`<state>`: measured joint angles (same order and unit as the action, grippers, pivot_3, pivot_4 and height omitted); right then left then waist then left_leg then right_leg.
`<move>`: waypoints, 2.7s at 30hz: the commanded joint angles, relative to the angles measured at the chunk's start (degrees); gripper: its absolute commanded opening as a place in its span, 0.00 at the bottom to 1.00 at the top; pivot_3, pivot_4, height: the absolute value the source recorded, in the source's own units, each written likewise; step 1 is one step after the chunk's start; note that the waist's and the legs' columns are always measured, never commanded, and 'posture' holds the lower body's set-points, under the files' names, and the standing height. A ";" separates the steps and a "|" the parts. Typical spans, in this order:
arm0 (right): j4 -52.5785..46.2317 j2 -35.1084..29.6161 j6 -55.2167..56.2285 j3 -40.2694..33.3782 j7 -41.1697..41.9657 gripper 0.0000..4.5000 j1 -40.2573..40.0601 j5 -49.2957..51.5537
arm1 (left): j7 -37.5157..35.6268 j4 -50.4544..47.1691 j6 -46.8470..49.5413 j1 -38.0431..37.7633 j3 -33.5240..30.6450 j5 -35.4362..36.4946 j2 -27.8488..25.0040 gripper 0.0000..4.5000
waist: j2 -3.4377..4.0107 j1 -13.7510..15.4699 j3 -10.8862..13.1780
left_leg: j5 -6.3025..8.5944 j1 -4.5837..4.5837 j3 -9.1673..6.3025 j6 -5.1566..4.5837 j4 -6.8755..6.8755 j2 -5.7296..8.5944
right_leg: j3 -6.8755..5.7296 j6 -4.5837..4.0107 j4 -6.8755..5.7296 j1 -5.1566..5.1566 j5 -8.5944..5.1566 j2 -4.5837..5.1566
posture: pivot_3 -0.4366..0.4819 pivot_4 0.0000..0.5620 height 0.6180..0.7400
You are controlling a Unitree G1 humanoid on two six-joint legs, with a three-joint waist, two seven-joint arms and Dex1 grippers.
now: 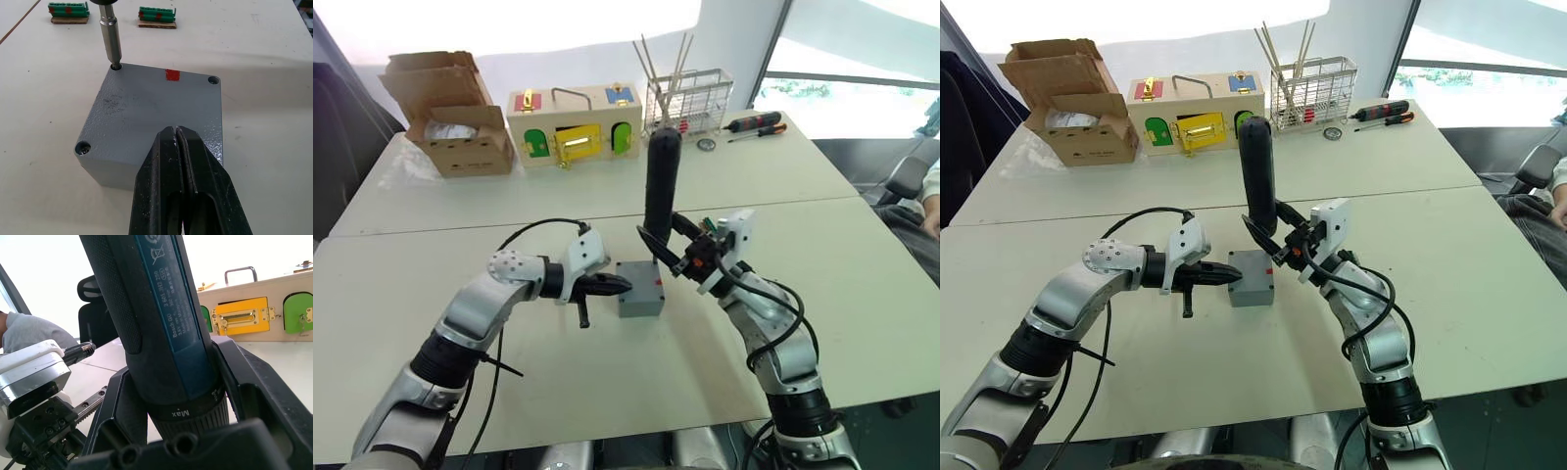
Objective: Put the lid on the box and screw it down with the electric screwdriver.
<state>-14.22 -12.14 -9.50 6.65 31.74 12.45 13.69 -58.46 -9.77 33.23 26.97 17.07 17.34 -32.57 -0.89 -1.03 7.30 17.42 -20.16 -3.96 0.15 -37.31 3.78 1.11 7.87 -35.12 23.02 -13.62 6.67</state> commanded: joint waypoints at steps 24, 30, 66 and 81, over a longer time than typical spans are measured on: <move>7.35 -0.53 -4.99 2.53 1.05 0.41 -4.80 0.23 | -0.07 -0.40 -0.38 -1.01 0.60 -0.81 0.66 0.00 | -0.07 0.04 -0.05 | 0.23 0.75 -0.03 0.09 0.21 -0.27 | -0.10 -0.30 0.08 -0.69 -0.43 -0.18 | 0.48 0.27 0.95; -0.16 -2.87 -9.14 0.36 0.84 0.41 -2.24 3.20 | 0.02 1.08 -1.56 -2.14 1.15 -2.07 0.43 0.00 | 0.02 0.18 0.03 | 0.24 0.73 -0.04 0.11 0.21 -0.28 | -0.11 -0.34 0.09 -0.69 -0.45 -0.18 | 0.48 0.27 0.95; 33.27 -59.76 -60.53 2.04 19.09 0.41 34.48 17.99 | 5.92 -17.97 3.58 1.14 -2.13 5.97 0.01 0.00 | 0.87 1.35 2.55 | -0.06 -3.12 -0.34 0.50 -0.89 0.32 | -0.57 -0.24 -0.03 2.34 -0.18 0.35 | 0.48 0.27 0.95; 70.88 -46.64 -48.95 17.87 34.82 0.41 52.33 -5.28 | 11.49 -28.19 8.91 -6.16 -2.39 8.48 -1.30 0.00 | 1.31 0.54 2.99 | -0.25 -2.92 -0.17 0.66 -0.97 0.33 | -0.32 -0.06 -0.35 2.34 0.05 0.21 | 0.48 0.27 0.95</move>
<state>54.34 -58.17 -61.26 24.62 64.92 62.40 11.37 -47.79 -35.40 41.89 20.99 16.51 24.48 -33.73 0.42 -0.49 10.30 17.17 -23.08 -4.15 0.82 -38.28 4.12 0.79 7.81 -35.46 25.36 -13.57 6.88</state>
